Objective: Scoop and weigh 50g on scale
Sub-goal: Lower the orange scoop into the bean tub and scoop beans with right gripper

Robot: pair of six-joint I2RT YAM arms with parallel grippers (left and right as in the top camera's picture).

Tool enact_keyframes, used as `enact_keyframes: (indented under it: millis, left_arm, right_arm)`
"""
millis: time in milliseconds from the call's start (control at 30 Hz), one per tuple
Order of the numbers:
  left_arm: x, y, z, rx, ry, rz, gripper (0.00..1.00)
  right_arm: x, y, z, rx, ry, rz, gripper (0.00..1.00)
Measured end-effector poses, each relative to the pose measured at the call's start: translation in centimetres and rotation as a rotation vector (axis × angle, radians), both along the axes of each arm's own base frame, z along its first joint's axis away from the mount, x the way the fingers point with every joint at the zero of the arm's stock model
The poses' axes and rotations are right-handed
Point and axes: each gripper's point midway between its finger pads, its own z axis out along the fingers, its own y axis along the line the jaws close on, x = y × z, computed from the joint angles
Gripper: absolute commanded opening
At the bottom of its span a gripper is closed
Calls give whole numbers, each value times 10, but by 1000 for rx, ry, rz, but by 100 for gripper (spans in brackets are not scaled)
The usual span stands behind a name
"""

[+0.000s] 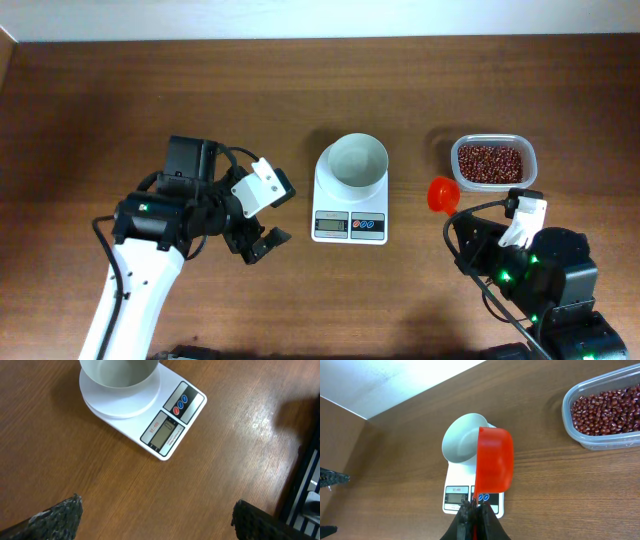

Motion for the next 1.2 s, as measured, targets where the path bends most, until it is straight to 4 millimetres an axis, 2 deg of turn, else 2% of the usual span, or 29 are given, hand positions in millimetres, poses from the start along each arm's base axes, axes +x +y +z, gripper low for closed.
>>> enact_keyframes:
  millis: [233,900,1033,1133,1200]
  left_arm:
    - [3,0,8,-2,-27,1,99]
    - [3,0,8,-2,-27,1,99]
    - [3,0,8,-1,-27,1,99]
    - [3,0,8,-1,-27,1,99]
    - [3,0,8,-1,-26,1,99]
  right_arm:
    - [-1,0,-2,0,8,-1,4]
    - [-4,-1,-6,-92,-11,56,4]
    - [-7,-8,-15,-210,-14,88,4]
    - [-5,-12,-14,-279,-29,105,4]
    - [-1,-16,-6,-333,-11,116,4]
